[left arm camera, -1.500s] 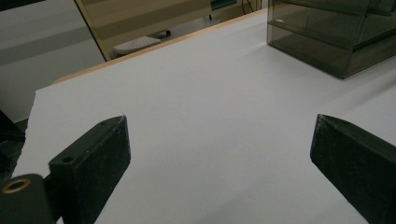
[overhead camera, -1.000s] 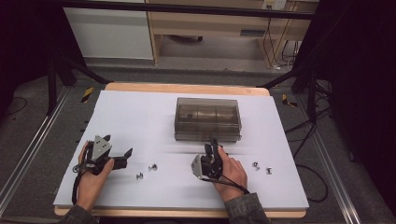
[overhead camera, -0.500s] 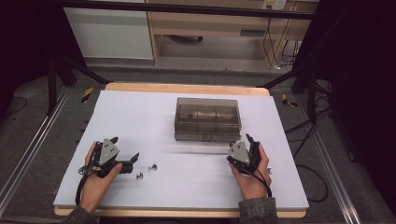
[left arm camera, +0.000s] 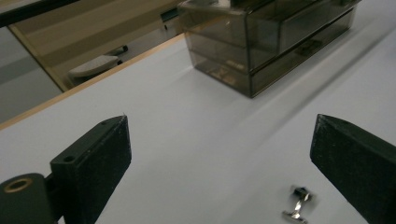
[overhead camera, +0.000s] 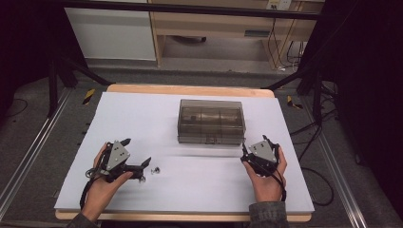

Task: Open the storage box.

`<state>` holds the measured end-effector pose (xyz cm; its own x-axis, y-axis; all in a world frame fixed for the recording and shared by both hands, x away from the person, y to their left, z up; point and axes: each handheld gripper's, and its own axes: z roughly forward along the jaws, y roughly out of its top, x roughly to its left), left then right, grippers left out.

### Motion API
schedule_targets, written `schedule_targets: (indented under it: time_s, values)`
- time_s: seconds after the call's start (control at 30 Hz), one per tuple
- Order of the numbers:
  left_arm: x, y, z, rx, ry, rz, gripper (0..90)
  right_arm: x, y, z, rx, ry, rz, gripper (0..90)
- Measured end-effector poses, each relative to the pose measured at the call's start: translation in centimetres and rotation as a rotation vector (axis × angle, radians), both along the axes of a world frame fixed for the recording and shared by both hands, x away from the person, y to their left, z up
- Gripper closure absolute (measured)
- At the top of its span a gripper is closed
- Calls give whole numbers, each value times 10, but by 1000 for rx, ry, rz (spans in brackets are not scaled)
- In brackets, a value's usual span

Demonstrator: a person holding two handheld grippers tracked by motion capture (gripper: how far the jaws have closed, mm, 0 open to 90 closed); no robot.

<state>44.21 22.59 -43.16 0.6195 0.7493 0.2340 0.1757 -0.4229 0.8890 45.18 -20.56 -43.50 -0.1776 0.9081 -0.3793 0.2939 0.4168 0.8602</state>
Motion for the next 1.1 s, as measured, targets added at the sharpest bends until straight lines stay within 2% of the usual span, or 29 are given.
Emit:
schedule_targets:
  time_s: [0.1,0.2,0.23,0.27,0.33,0.37,0.4,0.43,0.47,0.5,0.57,0.67,0.73,0.8,0.93,0.97,1.07,1.1]
  values:
    - [3,-13,3,9,3,-32,58,1,-13,0,57,24,5,251]
    - [10,-28,6,26,6,-64,62,2,-18,1,67,48,23,240]
    - [12,-33,7,15,22,-74,87,3,-22,7,97,67,48,254]
    - [14,-36,9,6,42,-83,93,4,-23,8,106,76,58,263]
    - [21,-46,14,23,58,-107,101,5,-24,11,111,93,73,280]
    - [26,-52,17,46,61,-124,157,9,-28,15,133,142,125,299]
    - [29,-55,19,59,62,-133,169,10,-30,16,139,160,147,305]
    - [35,-63,23,53,88,-163,188,13,-31,17,145,192,181,311]
    - [35,-63,23,53,88,-163,217,15,-32,18,140,215,209,331]
    - [37,-67,24,56,95,-177,252,17,-33,19,129,219,232,365]
    - [42,-76,24,79,97,-197,268,19,-34,21,122,226,251,369]
    - [47,-86,22,79,119,-210,316,28,-38,23,130,262,299,391]
    - [50,-90,19,95,122,-211,353,33,-38,24,102,290,328,414]
    - [55,-95,15,97,120,-196,401,36,-40,23,99,277,353,469]
    - [60,-96,11,104,114,-164,423,40,-37,18,97,298,402,526]
    - [62,-96,10,98,119,-160,443,41,-35,16,97,308,423,568]
    - [66,-96,7,77,131,-157,474,42,-33,13,95,321,434,597]
    - [66,-97,6,82,138,-156,515,43,-30,12,110,315,454,644]
